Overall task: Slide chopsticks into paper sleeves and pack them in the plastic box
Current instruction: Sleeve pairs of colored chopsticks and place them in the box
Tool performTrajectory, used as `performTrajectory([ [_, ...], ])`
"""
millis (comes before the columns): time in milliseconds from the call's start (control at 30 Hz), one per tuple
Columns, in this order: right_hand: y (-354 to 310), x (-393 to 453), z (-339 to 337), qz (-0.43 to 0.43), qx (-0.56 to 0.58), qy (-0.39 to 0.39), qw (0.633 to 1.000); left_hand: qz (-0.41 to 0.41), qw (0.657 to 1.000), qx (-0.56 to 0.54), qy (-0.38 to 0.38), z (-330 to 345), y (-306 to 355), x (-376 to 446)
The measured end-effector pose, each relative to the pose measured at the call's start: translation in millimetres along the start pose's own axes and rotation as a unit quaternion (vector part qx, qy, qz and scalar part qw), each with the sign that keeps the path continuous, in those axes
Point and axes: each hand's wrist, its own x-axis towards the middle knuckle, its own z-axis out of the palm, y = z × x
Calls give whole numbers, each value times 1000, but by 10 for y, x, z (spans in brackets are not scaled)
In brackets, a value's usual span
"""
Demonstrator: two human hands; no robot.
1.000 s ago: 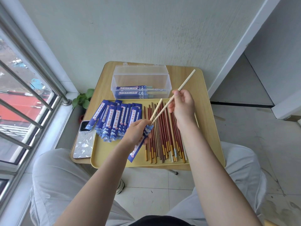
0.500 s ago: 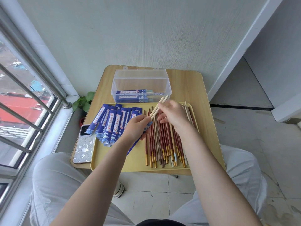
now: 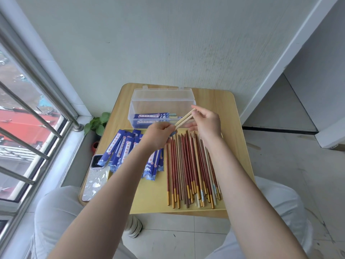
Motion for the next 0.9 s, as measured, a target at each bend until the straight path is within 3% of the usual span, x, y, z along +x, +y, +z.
performTrajectory([
  [133,-84,133,-49,48,136,21,989,55,989,134,-3,-117,190,290],
  [233,-118,274,-80,57,200,77,975,116,968,200,94,-165,260,476],
  [333,-57,482,-87,62,195,151,967,142,947,237,162,-259,173,612],
  [400,-4,594,-15,80,171,164,968,114,950,256,136,-286,24,691],
  [533,54,675,315,119,140,115,976,74,953,279,95,-244,-251,769],
  [667,122,748,376,120,12,88,989,58,940,322,92,-230,-390,793],
  [767,110,801,225,48,-194,77,977,42,930,352,97,-237,-435,813],
  [900,2,853,88,-42,-289,84,953,31,917,384,101,-203,-444,822],
])
